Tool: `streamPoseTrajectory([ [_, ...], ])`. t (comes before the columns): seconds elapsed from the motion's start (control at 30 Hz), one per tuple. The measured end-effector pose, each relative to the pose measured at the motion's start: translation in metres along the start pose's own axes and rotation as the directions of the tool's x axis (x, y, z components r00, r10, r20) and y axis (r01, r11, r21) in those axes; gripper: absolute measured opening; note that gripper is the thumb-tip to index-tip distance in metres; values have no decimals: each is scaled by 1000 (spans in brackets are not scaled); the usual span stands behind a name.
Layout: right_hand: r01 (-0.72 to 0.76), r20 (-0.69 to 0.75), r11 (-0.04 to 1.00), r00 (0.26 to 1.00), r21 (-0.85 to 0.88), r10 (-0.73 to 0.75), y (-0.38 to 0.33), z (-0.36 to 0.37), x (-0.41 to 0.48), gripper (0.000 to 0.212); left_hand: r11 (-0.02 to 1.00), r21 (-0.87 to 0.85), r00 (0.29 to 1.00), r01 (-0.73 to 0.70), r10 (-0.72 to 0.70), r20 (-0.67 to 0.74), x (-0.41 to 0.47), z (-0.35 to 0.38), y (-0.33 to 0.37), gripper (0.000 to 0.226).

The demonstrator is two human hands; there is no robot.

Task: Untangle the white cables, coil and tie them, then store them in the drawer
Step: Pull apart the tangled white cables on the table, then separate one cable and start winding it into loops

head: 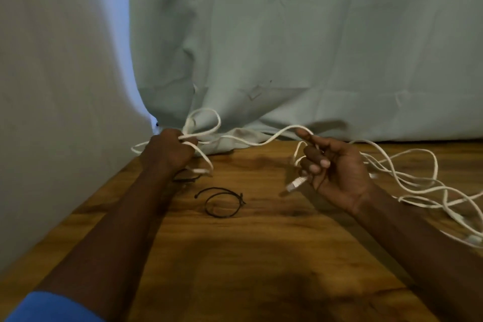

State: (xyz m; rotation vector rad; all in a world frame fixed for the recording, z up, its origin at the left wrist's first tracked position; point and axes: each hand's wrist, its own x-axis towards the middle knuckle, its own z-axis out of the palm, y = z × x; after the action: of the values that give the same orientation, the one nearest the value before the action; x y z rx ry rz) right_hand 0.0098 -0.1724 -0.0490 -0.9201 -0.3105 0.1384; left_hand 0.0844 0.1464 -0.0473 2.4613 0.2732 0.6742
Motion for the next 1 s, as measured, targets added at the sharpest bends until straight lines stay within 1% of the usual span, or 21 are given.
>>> streamPoseTrajectory([
  [0.07, 49, -6, 998, 999, -27, -50, 1, -1, 1, 34, 986, 157, 985, -61, 34, 167, 0, 1, -7, 33],
  [0.13, 54, 5, 997, 999, -64, -53, 1, -1, 2, 35, 976, 176, 958, -126, 74, 279, 4, -1, -7, 39],
  [0.17, 40, 21, 997, 999, -69, -38, 2, -1, 2, 36, 975, 161, 934, -155, 92, 344, 5, -5, -6, 38],
  [0.2, 22, 38, 998, 999, -61, -20, 3, 0, 2, 36, 975, 133, 900, -176, 105, 422, 7, -10, -6, 45],
  [0.23, 9, 51, 999, 999, -47, -7, 4, 0, 4, 36, 979, 100, 856, -178, 104, 506, 7, -18, -5, 66],
  [0.3, 10, 55, 1000, 998, -25, -9, 5, 2, 6, 32, 996, -18, 778, -91, 83, 623, 1, -36, -5, 120],
  [0.33, 18, 50, 1000, 999, -15, -17, 6, 3, 6, 30, 993, -108, 764, -39, 99, 637, -2, -44, -7, 134],
  [0.37, 25, 41, 1000, 999, -5, -25, 6, 4, 6, 27, 977, -212, 759, 4, 135, 637, -4, -52, -10, 139],
  [0.43, 35, 16, 999, 999, -2, -35, 6, 7, 7, 26, 879, -465, 758, 109, 229, 611, -10, -60, -11, 130],
  [0.47, 37, 5, 999, 999, -14, -37, 7, 8, 8, 27, 800, -578, 788, 162, 248, 564, -12, -58, -9, 118],
  [0.5, 42, 0, 999, 999, -30, -42, 7, 8, 7, 28, 722, -670, 834, 172, 255, 489, -14, -51, -2, 99],
  [0.53, 48, 4, 998, 999, -49, -48, 8, 9, 6, 29, 703, -704, 895, 98, 248, 372, -18, -40, 7, 75],
  [0.57, 53, 14, 996, 999, -72, -52, 9, 9, 4, 30, 735, -677, 945, -50, 253, 206, -24, -28, 18, 56],
  [0.6, 53, 26, 994, 998, -93, -51, 11, 9, 3, 30, 780, -579, 951, -236, 309, 30, -32, -16, 29, 49],
  [0.63, 49, 38, 994, 998, -100, -45, 12, 9, 2, 30, 796, -447, 905, -409, 417, -84, -38, -2, 38, 51],
  [0.67, 42, 53, 996, 998, -85, -37, 11, 10, 2, 31, 786, -309, 841, -536, 530, -111, -46, 8, 48, 55],
  [0.73, 14, 87, 1000, 996, 4, -15, 6, 11, 2, 35, 737, -87, 741, -671, 670, -39, -55, 23, 58, 59],
  [0.77, -5, 108, 998, 994, 59, -2, 3, 11, 2, 35, 713, -17, 713, -701, 702, 1, -58, 30, 62, 59],
  [0.83, -22, 153, 988, 988, 150, -1, -5, 12, 0, 29, 676, 35, 676, -736, 736, 37, -61, 39, 68, 53],
  [0.9, -11, 176, 979, 984, 205, -26, -10, 15, -1, 21, 637, 77, 641, -767, 767, 27, -62, 47, 70, 45],
  [1.0, 48, 135, 970, 987, 237, -82, -12, 21, -2, 24, 553, 192, 564, -811, 826, -1, -62, 53, 73, 39],
])
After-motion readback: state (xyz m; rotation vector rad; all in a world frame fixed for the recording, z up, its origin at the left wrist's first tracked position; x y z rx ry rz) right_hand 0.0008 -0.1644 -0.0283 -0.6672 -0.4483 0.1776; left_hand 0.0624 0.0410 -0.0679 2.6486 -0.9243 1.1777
